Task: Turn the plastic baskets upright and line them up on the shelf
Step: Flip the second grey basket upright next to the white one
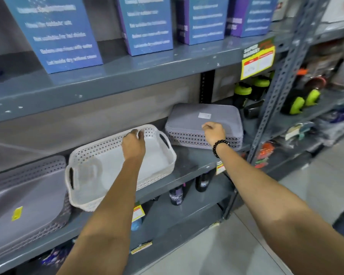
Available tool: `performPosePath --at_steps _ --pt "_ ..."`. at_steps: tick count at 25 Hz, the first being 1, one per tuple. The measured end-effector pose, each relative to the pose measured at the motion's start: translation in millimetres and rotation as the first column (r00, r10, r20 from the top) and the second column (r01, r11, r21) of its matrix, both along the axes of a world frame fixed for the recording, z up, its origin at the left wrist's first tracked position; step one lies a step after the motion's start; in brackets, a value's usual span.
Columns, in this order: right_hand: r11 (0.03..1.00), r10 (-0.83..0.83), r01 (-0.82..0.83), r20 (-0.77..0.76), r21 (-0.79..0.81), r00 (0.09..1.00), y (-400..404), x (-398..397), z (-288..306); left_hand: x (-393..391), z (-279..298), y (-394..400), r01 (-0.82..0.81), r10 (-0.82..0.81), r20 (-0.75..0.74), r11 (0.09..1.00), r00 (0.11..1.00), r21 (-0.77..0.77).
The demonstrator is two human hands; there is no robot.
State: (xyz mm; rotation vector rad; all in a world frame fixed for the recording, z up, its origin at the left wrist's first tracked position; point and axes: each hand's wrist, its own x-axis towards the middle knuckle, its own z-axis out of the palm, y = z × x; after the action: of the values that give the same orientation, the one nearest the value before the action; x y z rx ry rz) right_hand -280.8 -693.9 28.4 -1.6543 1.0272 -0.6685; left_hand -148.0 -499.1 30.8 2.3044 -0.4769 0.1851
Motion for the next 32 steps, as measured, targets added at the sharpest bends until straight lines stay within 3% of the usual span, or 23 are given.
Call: performPosePath --at_steps 5,9,15,19,22,25,27,29,30,32 --pt "0.991 -0.135 0.131 -0.116 -0.036 0.984 -76.8 -22.9 2.9 -2.7 11.6 -92.1 0.159 -0.159 0.069 0.987 0.985 0.001" --pt "0.993 -0.122 0.116 -0.27 -0.036 0.955 -138.4 -14.0 -4.1 17.7 6.2 -159.1 0.188 -0.194 0.07 0.978 0.979 0.087" --pt "0.99 -0.029 0.081 -0.392 0.117 0.919 -209.8 20.7 -26.1 62.0 -8.8 -219.6 0.146 -0.029 -0.402 0.954 0.915 0.263" --pt "0.979 -0.028 0.109 -0.413 0.173 0.91 -217.7 37.5 -29.4 66.0 -14.3 -224.4 0.128 0.029 -0.529 0.957 0.848 0.259" --pt "0.942 -0.101 0.213 -0.385 0.259 0.918 -205.8 36.2 -22.3 61.6 -14.3 -225.3 0.044 0.059 -0.574 0.985 0.817 0.164" --pt "0.934 -0.227 0.278 -0.227 0.224 0.947 -193.7 27.1 -11.5 53.2 -15.2 -215.4 -0.115 0.121 -0.553 0.992 0.824 0.045" --pt "0.917 -0.334 0.302 0.089 0.26 0.938 -186.6 19.0 3.2 45.3 -7.8 -206.4 -0.262 0.1 -0.504 0.929 0.858 -0.261" --pt "0.858 -0.439 0.263 0.364 0.441 0.821 -180.6 11.9 19.7 37.7 -0.7 -192.9 -0.322 0.028 -0.466 0.759 0.884 -0.566" --pt "0.816 -0.485 0.215 0.433 0.537 0.76 -176.3 7.3 25.6 31.8 -0.2 -183.2 -0.36 -0.02 -0.471 0.618 0.882 -0.699" --pt "0.764 -0.507 0.122 0.472 0.633 0.721 -169.0 -5.4 31.0 22.9 -2.5 -163.8 -0.449 -0.015 -0.521 0.486 0.853 -0.749"
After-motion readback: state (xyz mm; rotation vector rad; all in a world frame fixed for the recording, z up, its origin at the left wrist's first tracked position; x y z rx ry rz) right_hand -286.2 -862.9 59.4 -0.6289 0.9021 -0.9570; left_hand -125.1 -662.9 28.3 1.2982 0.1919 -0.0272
